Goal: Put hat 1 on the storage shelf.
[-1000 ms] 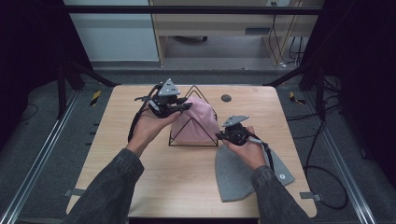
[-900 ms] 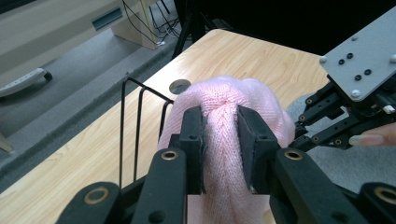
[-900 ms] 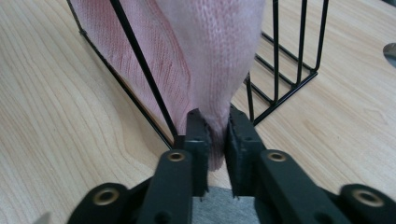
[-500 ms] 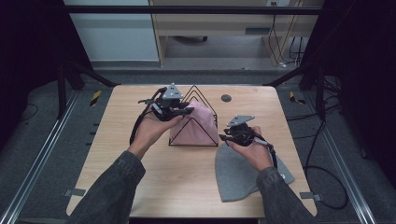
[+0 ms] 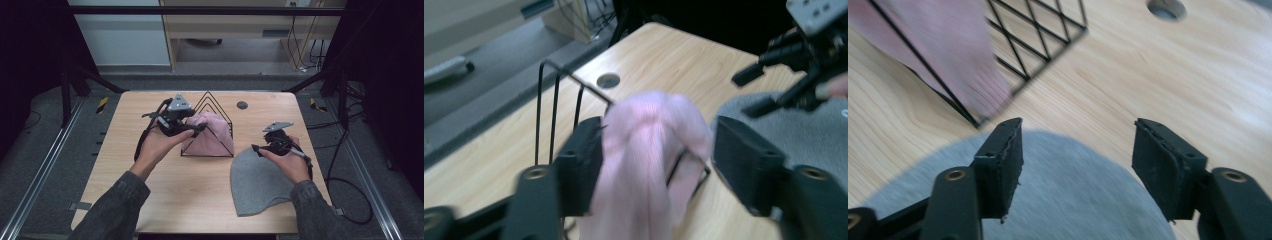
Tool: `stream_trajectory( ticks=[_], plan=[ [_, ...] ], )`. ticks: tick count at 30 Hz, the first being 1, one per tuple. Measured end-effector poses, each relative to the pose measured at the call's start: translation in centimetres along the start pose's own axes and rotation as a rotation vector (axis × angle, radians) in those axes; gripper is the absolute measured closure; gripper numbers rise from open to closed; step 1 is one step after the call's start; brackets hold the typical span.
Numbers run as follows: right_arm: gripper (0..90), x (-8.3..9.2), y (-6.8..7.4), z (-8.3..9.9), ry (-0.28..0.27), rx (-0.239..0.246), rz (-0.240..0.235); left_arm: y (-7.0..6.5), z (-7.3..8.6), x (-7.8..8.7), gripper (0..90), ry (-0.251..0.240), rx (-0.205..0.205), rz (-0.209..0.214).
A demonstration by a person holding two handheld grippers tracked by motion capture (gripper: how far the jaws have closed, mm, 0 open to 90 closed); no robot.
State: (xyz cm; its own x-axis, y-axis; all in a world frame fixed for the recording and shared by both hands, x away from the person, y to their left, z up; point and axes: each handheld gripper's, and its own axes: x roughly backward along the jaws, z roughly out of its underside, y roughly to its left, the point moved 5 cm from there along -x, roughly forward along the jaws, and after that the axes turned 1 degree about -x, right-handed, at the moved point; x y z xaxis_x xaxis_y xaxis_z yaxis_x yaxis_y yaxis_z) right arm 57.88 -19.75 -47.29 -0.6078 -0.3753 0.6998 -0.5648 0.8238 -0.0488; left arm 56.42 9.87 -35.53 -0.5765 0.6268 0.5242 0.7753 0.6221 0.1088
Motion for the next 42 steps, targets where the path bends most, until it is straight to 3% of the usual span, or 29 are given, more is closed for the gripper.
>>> stream_trajectory(
  ticks=[3,5,6,8,11,17,24,26,27,28,29,30,33,35,42],
  plan=[
    [35.1,0.2,-1.7,1.0,0.036,-0.05,0.014,-0.6,1.7,1.5,23.8,-0.016,0.017,0.005],
    [37.0,0.2,-2.2,1.3,0.045,-0.058,0.017,-0.8,2.4,1.9,18.9,-0.011,0.028,0.013],
    [41.2,0.0,-3.2,2.0,0.062,-0.097,0.016,-1.1,4.0,2.6,16.5,0.0,0.037,0.01],
    [45.8,-0.1,-3.9,2.6,0.077,-0.12,0.014,-1.2,5.4,3.2,14.2,0.0,0.058,0.006],
    [47.9,-0.6,-4.4,3.1,0.105,-0.135,0.014,-1.5,8.1,3.7,11.2,0.008,0.095,0.017],
    [46.3,-1.7,-4.9,3.9,0.148,-0.151,0.013,-2.3,12.5,3.6,11.0,0.081,0.115,0.008],
    [43.8,-2.1,-5.1,5.0,0.176,-0.158,0.024,-1.9,14.6,4.1,11.0,0.101,0.156,-0.017],
    [46.9,-2.4,-5.2,5.5,0.182,-0.166,0.017,-1.4,15.5,4.1,11.1,0.106,0.203,-0.02],
    [46.9,-2.4,-5.2,5.5,0.182,-0.166,0.017,-1.4,15.5,4.1,11.1,0.106,0.203,-0.02],
    [53.8,-2.3,-5.2,5.5,0.176,-0.161,0.006,-1.2,15.6,4.1,11.3,0.11,0.208,-0.023],
    [53.8,-2.3,-5.2,5.5,0.176,-0.161,0.006,-1.2,15.6,4.1,11.4,0.11,0.208,-0.023],
    [64.9,-2.2,-4.9,5.4,0.181,-0.148,-0.006,-1.2,15.7,4.1,11.7,0.113,0.202,-0.031],
    [78.6,-2.1,-4.3,5.4,0.182,-0.117,-0.032,-1.0,15.8,4.3,11.8,0.106,0.206,-0.041],
    [83.5,-1.9,-4.0,5.3,0.183,-0.099,-0.042,-0.9,16.0,4.3,11.9,0.11,0.207,-0.04],
    [85.0,-0.3,-3.0,4.4,0.124,-0.079,-0.072,-0.9,16.6,4.2,11.2,0.128,0.214,-0.03]
  ],
)
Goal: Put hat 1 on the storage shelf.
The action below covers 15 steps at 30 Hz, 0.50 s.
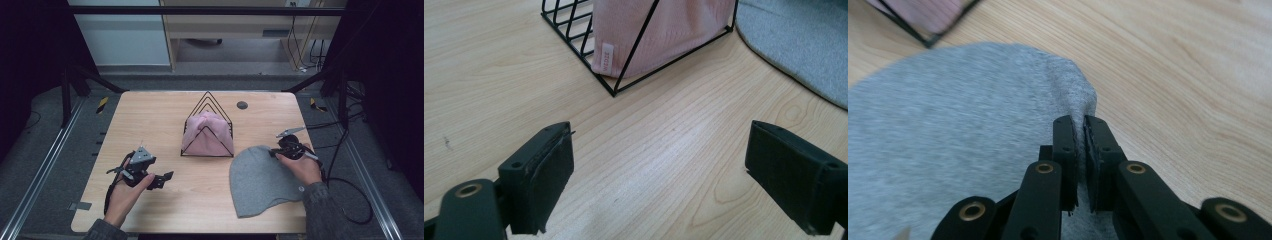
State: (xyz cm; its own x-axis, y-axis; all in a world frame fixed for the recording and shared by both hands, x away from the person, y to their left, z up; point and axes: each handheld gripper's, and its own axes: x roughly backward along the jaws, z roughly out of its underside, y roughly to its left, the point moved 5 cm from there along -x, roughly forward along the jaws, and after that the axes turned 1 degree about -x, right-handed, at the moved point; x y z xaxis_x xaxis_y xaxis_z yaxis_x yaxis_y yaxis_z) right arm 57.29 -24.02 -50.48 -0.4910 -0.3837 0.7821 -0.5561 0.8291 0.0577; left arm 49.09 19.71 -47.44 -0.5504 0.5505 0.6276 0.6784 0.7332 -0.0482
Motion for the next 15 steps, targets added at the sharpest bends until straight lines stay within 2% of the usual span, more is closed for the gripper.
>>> stream_trajectory(
  ticks=[3,7,9,10,11,12,15],
  plan=[
    [85.0,1.4,0.9,-0.4,-0.043,0.023,-0.018,0.1,0.2,-0.2,10.0,0.012,0.006,0.009],
    [85.0,3.4,2.3,-1.0,-0.115,0.056,-0.049,0.3,0.6,-0.5,9.1,0.02,0.038,0.034],
    [85.0,3.8,2.8,-1.1,-0.129,0.06,-0.058,0.3,0.7,-0.5,8.9,0.02,0.039,0.037],
    [85.1,4.9,3.8,-1.3,-0.155,0.084,-0.072,0.2,0.7,-0.6,8.6,0.022,0.04,0.041],
    [85.1,4.9,3.8,-1.3,-0.155,0.084,-0.072,0.2,0.7,-0.6,8.6,0.026,0.034,0.044],
    [85.1,5.8,4.6,-1.5,-0.186,0.107,-0.086,0.1,0.8,-0.7,8.3,0.032,0.031,0.047],
    [85.1,7.1,5.7,-1.6,-0.218,0.133,-0.099,0.0,0.8,-0.8,8.3,0.038,0.029,0.056]
  ],
)
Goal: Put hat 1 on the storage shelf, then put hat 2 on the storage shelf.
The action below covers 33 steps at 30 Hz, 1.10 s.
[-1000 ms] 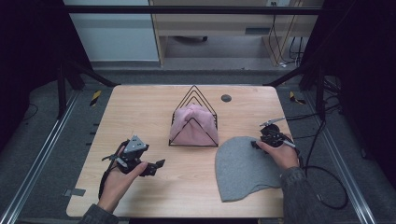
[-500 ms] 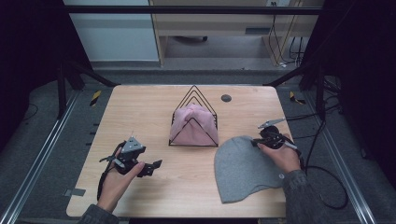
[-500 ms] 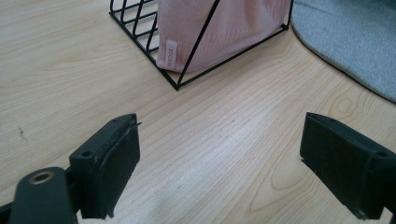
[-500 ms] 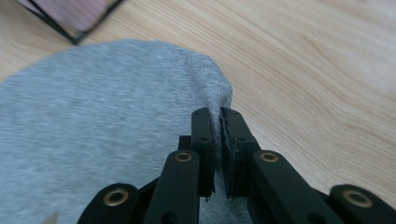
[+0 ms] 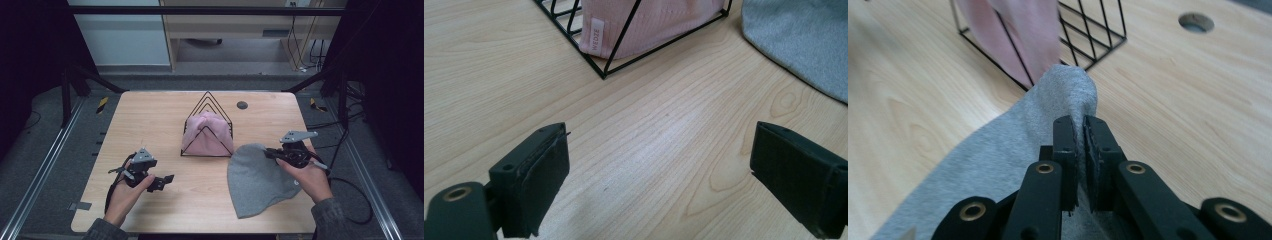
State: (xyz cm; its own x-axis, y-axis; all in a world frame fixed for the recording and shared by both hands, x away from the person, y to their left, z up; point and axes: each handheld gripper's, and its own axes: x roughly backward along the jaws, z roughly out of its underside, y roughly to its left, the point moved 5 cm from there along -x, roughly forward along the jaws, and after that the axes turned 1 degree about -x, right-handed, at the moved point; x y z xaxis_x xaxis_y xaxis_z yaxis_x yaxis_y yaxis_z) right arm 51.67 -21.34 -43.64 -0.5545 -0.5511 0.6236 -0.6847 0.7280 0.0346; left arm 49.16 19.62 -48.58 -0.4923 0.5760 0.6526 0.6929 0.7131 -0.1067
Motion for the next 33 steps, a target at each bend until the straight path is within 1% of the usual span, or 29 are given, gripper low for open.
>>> stream_trajectory(
  ticks=[1,2,5,6,7,8,9,10,11,12,14,15,16,17,18,19,20,23,25,26,27,28,33],
  plan=[
    [85.1,0.0,0.0,0.0,0.0,0.0,0.0,0.0,0.0,0.0,8.2,0.0,0.0,0.0],
    [85.1,0.6,0.7,-0.4,-0.018,0.014,-0.013,-0.1,0.0,-0.1,8.2,-0.001,0.003,0.013],
    [85.3,1.2,1.9,-1.1,-0.044,0.032,-0.034,-0.4,0.0,-0.2,8.3,-0.003,0.003,0.037],
    [85.3,1.4,2.2,-1.3,-0.049,0.036,-0.042,-0.5,0.0,-0.2,8.2,-0.004,0.0,0.044],
    [85.3,1.4,2.2,-1.3,-0.049,0.036,-0.042,-0.5,0.0,-0.2,8.3,-0.004,0.0,0.044],
    [85.4,1.9,3.3,-2.2,-0.077,0.048,-0.063,-0.6,-0.1,-0.2,8.2,-0.006,-0.002,0.05],
    [85.4,1.9,3.3,-2.2,-0.077,0.048,-0.063,-0.7,-0.1,-0.2,8.2,-0.007,-0.006,0.059],
    [85.4,2.1,3.8,-2.7,-0.089,0.053,-0.071,-0.9,-0.2,-0.3,8.3,-0.009,-0.007,0.07],
    [85.5,2.4,4.3,-3.2,-0.102,0.064,-0.08,-1.1,-0.2,-0.3,8.3,-0.012,-0.009,0.084],
    [85.5,2.8,5.3,-4.3,-0.124,0.089,-0.094,-1.4,-0.3,-0.4,8.3,-0.013,-0.017,0.101],
    [85.5,3.0,6.3,-5.3,-0.138,0.121,-0.101,-1.5,-0.3,-0.4,8.3,-0.014,-0.022,0.107],
    [85.5,3.1,6.8,-5.8,-0.142,0.136,-0.101,-1.9,-0.4,-0.4,8.4,-0.018,-0.03,0.13],
    [85.5,3.1,6.8,-5.8,-0.142,0.136,-0.101,-1.9,-0.4,-0.4,8.5,-0.018,-0.03,0.13],
    [85.5,3.0,7.5,-6.7,-0.148,0.156,-0.109,-2.1,-0.4,-0.4,8.6,-0.019,-0.034,0.139],
    [85.5,2.9,7.9,-7.1,-0.152,0.165,-0.112,-2.5,-0.5,-0.5,8.6,-0.023,-0.042,0.154],
    [85.5,2.9,8.2,-7.5,-0.154,0.171,-0.117,-2.6,-0.5,-0.5,8.7,-0.021,-0.05,0.16],
    [85.5,2.9,8.2,-7.5,-0.154,0.171,-0.117,-2.6,-0.5,-0.5,8.7,-0.021,-0.05,0.16],
    [85.7,2.8,9.4,-9.1,-0.169,0.219,-0.115,-3.1,-0.7,-0.6,9.6,-0.03,-0.062,0.185],
    [85.8,2.9,10.0,-9.9,-0.181,0.234,-0.123,-3.2,-0.7,-0.5,9.7,-0.033,-0.063,0.188],
    [85.8,3.0,10.3,-10.3,-0.186,0.242,-0.128,-3.4,-0.8,-0.5,9.7,-0.037,-0.067,0.197],
    [85.8,3.0,10.3,-10.3,-0.186,0.242,-0.128,-3.4,-0.8,-0.5,9.8,-0.037,-0.067,0.197],
    [86.0,3.2,10.9,-11.3,-0.198,0.256,-0.142,-3.6,-0.9,-0.5,9.7,-0.042,-0.072,0.206],
    [86.0,3.8,12.2,-12.9,-0.219,0.287,-0.163,-4.0,-1.0,-0.4,9.9,-0.052,-0.081,0.22]
  ],
)
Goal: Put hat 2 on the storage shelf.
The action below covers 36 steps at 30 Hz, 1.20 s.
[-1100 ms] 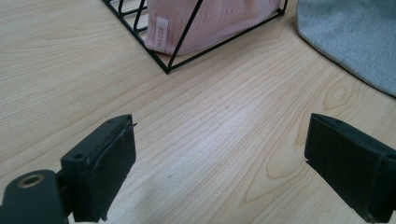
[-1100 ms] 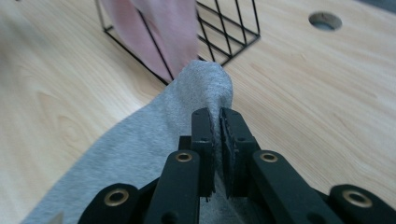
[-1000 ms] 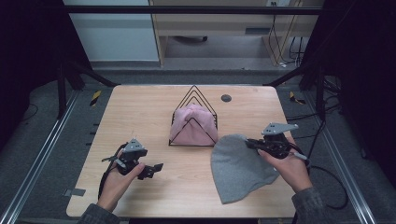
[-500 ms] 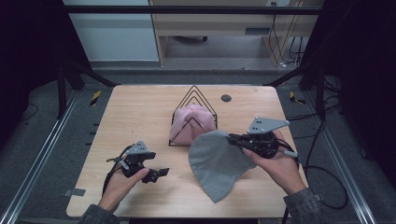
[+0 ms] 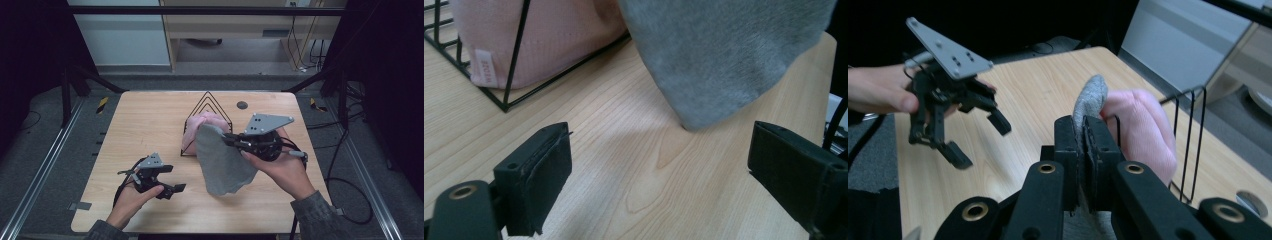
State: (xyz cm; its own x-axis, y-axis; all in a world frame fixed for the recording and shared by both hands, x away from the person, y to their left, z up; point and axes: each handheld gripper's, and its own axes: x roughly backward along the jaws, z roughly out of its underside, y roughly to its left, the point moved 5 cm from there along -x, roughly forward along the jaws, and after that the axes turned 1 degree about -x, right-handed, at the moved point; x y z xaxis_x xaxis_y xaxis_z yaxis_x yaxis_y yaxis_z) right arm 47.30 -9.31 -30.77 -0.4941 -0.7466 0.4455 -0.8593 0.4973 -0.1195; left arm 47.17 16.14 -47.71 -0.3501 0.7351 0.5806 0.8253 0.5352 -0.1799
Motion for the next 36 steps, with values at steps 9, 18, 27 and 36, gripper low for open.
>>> stream_trajectory(
  ticks=[9,18,27,36],
  plan=[
    [86.1,-0.4,1.0,-2.8,-0.016,0.045,-0.02,-0.2,-0.4,0.2,10.9,-0.033,-0.003,0.009],
    [86.1,-0.9,1.8,-4.2,-0.019,0.073,-0.041,-0.4,-1.6,1.1,13.5,-0.07,-0.027,0.015],
    [86.1,-1.2,2.2,-5.6,-0.02,0.103,-0.045,-1.0,-3.4,1.2,13.8,-0.025,-0.09,0.005],
    [86.3,-1.0,2.6,-6.5,-0.028,0.117,-0.047,-0.6,-5.1,1.1,13.7,-0.046,-0.101,-0.005]
  ],
)
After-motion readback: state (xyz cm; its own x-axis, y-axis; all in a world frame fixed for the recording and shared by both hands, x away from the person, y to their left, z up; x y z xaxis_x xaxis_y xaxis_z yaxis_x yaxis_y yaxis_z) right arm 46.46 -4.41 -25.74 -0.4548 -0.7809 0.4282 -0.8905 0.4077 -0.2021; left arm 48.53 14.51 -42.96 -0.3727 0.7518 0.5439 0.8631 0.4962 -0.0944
